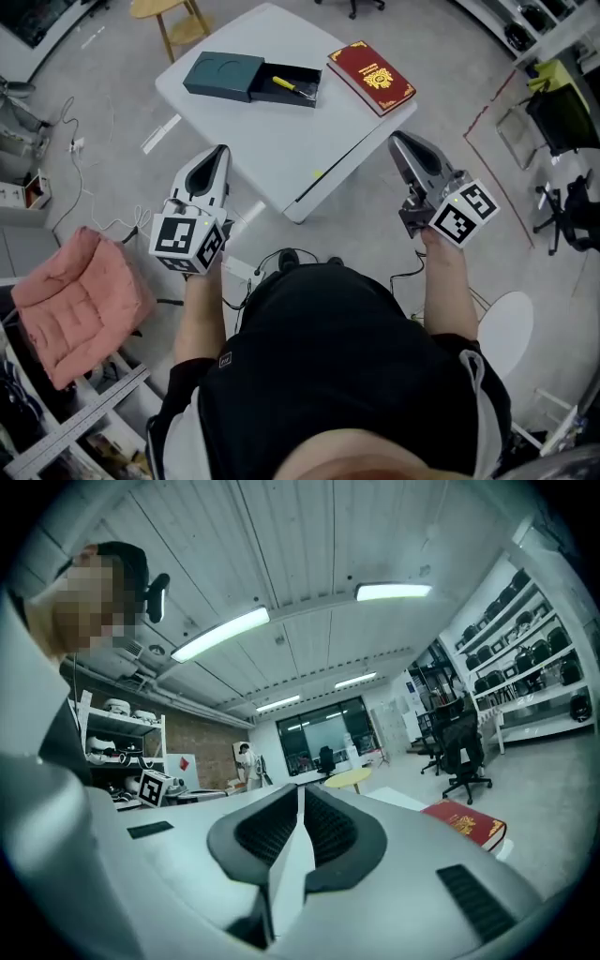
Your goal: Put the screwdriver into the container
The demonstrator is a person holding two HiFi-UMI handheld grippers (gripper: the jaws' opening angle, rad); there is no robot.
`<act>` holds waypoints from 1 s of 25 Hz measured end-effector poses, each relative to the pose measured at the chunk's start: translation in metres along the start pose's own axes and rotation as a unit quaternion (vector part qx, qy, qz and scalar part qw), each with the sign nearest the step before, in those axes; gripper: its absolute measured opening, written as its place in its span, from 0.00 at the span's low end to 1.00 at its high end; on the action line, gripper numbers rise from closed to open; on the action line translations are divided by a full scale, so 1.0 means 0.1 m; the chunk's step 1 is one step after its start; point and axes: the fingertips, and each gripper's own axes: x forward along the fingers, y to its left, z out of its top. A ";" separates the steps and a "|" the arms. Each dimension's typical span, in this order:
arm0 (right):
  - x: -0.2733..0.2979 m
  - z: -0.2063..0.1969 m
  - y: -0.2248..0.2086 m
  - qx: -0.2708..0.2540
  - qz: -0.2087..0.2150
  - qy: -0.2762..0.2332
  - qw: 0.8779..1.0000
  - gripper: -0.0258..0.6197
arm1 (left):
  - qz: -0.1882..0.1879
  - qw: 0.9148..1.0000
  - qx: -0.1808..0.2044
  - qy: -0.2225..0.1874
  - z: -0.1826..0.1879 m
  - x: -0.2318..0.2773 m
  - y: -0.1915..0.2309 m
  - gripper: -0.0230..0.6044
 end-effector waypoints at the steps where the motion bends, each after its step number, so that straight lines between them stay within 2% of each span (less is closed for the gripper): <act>1: -0.14 0.05 0.00 -0.001 -0.004 -0.011 1.000 0.11 | 0.001 1.000 0.000 -0.002 0.04 0.01 -0.08 0.06; 7: -0.80 0.22 -0.09 -0.025 -0.035 -0.051 0.998 0.10 | 0.002 1.000 0.006 -0.006 0.17 0.01 -0.47 0.06; 16: -1.41 0.33 -0.12 -0.036 -0.039 -0.081 0.995 0.09 | 0.006 1.000 0.009 -0.005 0.24 -0.04 -0.80 0.06; 21: -1.56 0.34 -0.12 -0.068 -0.048 -0.081 0.993 0.09 | 0.011 1.000 0.013 -0.004 0.23 -0.10 -0.86 0.06; 25: -1.54 0.22 -0.18 -0.096 -0.067 -0.059 0.991 0.09 | 0.021 1.000 0.017 -0.006 0.23 -0.09 -0.79 0.06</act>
